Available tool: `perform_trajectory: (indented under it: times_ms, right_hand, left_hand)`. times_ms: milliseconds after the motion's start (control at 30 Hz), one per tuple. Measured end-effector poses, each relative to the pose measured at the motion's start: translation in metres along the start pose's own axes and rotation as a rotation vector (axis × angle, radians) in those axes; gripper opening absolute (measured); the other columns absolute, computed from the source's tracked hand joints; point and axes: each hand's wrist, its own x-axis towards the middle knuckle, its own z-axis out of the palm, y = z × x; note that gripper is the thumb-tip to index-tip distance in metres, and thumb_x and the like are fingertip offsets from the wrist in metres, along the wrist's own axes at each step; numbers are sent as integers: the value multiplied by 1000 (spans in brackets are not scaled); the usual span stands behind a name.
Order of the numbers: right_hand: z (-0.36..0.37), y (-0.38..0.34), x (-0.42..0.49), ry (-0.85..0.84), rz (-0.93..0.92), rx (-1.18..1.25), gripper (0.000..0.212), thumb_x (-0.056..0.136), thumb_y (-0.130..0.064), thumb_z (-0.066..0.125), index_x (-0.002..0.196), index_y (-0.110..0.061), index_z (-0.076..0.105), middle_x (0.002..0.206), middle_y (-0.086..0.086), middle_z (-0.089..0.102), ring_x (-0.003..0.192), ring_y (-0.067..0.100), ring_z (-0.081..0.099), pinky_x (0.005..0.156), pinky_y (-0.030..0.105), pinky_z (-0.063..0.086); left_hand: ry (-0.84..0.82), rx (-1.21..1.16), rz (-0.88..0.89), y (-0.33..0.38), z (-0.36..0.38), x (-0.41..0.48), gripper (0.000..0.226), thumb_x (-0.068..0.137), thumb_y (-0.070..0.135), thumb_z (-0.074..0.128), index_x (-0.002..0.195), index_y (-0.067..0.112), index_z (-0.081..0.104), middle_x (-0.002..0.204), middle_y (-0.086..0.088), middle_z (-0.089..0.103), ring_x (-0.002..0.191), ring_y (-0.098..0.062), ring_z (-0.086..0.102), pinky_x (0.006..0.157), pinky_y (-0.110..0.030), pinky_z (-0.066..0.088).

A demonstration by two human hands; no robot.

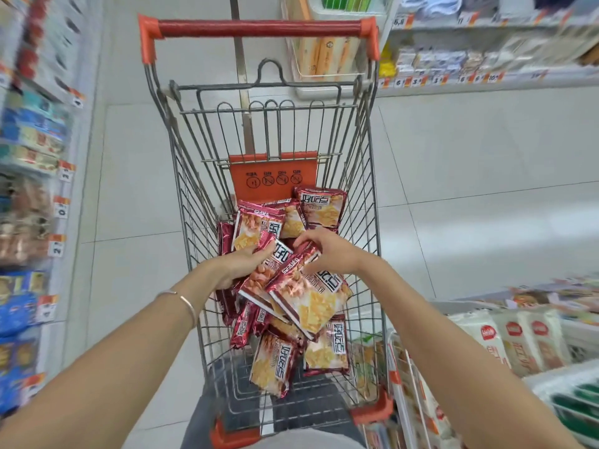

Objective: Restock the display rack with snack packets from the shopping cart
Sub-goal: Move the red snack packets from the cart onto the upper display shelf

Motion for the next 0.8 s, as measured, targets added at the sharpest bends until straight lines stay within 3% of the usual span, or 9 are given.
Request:
perform_trajectory:
  times_ms: [67,133,233,333,467,533,600,700,800]
  right_hand:
    - [4,-10,1,43,-11,100,63,76,-11,83,125,-33,51,135,-1,50,119,14,47,112,40,36]
    - [6,-23,0,61,-17,162,80,75,-9,83,140,-30,43,136,-1,49,125,14,45,110,37,39]
    - [7,-39,-1,101,-24,223,85,73,-10,85,142,-30,40,127,-3,52,124,16,48,108,42,45]
    - [6,-46,-9,196,3,288,89,74,-14,85,147,-31,35,135,0,51,130,18,49,111,44,42]
    - [12,-50,-48,552,142,435,101,80,-36,81,156,-24,16,151,-2,34,125,17,46,100,32,51]
    - [27,-48,-66,491,305,669,111,73,-60,78,156,-18,17,152,2,38,129,23,48,102,36,49]
    - [44,-51,-82,317,370,881,114,57,-85,69,147,-19,41,140,11,57,124,32,58,102,51,48]
    - [60,-68,-109,340,295,1087,92,62,-86,65,120,-14,64,116,12,71,103,29,69,93,46,53]
    - [67,-96,-149,371,174,1142,78,58,-76,74,102,-12,65,99,10,73,86,25,69,84,36,54]
  left_hand:
    - [-17,22,4,4,-2,-8,106,77,86,33,159,31,-5,167,-2,-4,153,-32,1,116,-63,6]
    - [-53,49,18,6,-3,-15,116,72,86,45,158,29,-8,167,-3,-5,153,-33,3,119,-62,8]
    - [-117,69,21,3,-7,-20,153,47,74,85,157,29,-11,164,-12,16,148,-37,26,117,-61,25]
    - [-73,30,84,-3,-9,-25,161,39,65,94,156,29,-11,155,-19,36,138,-36,44,112,-56,37]
    - [-32,-143,194,0,-16,-48,153,44,49,99,156,19,-2,115,-26,68,98,-35,72,96,-49,53]
    - [-55,-206,256,4,-18,-70,136,53,38,97,152,13,9,105,-25,72,93,-37,73,84,-46,58]
    - [-76,-205,315,11,-16,-96,115,60,31,93,146,8,21,102,-25,73,88,-37,74,73,-44,61]
    - [-97,-168,385,19,-15,-130,108,66,31,90,148,9,23,104,-24,73,90,-36,74,68,-39,60]
    - [-145,-70,446,32,-2,-174,97,66,49,86,142,9,41,106,-17,75,93,-32,73,77,-40,59]
